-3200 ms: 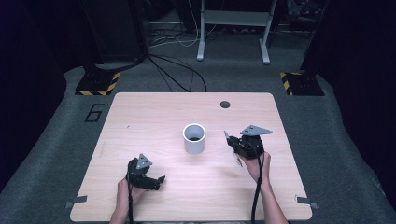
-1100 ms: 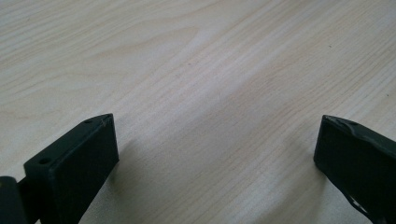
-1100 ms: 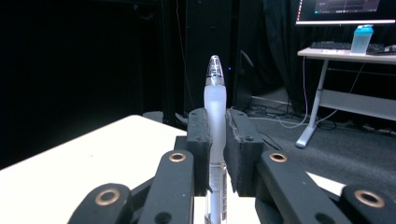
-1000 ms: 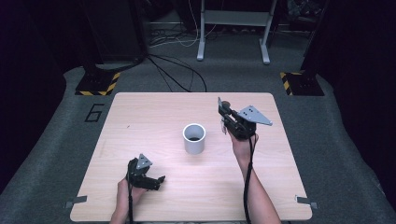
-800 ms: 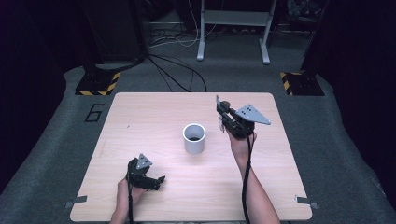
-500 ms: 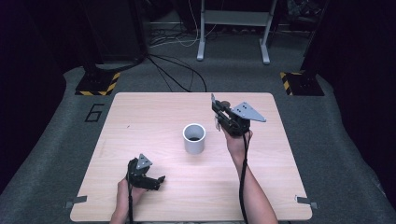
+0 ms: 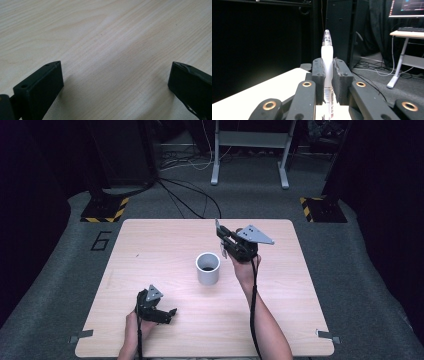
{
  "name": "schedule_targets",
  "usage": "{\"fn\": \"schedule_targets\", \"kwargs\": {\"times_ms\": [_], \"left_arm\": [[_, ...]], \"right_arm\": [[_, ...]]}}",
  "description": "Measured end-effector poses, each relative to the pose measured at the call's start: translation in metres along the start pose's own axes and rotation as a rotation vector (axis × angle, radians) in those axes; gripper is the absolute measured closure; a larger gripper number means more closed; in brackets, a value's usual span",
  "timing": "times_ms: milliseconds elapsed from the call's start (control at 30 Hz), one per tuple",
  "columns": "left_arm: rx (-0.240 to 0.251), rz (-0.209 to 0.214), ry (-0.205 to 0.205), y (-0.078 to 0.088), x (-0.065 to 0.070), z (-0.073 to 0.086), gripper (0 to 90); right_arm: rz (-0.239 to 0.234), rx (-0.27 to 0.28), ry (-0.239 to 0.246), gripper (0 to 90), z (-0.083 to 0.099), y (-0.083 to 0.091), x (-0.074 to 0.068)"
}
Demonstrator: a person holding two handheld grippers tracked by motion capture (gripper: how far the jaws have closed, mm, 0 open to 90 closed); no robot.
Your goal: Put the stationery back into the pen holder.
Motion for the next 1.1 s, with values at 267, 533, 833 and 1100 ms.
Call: {"fn": "schedule_targets", "kwargs": {"times_ms": [267, 533, 833, 1100], "left_arm": [[-0.002, -0.001, -0.004, 0.000, 0.000, 0.000, 0.0], [0.002, 0.003, -0.005, 0.000, 0.000, 0.000, 0.1], [-0.002, 0.009, -0.003, 0.000, 0.001, 0.001, 0.1], [-0.013, 0.020, -0.010, 0.001, 0.001, 0.001, 0.1]], "right_arm": [[-0.024, -0.019, 0.002, 80.3, 0.003, -0.017, -0.004], [-0.042, -0.050, -0.008, 80.2, 0.016, -0.034, -0.005], [-0.063, -0.108, -0.020, 80.2, 0.036, -0.053, -0.006], [-0.074, -0.165, -0.034, 80.1, 0.054, -0.058, -0.007]]}}
Point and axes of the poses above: each handheld gripper's, and its own axes: y roughly backward along the jaws, z roughly out of its underside, x roughly to its right, the point moved 10 cm from there along -y, roughly forward along the jaws, and after that the axes turned 10 degrees about -z, right-handed, at the moved point
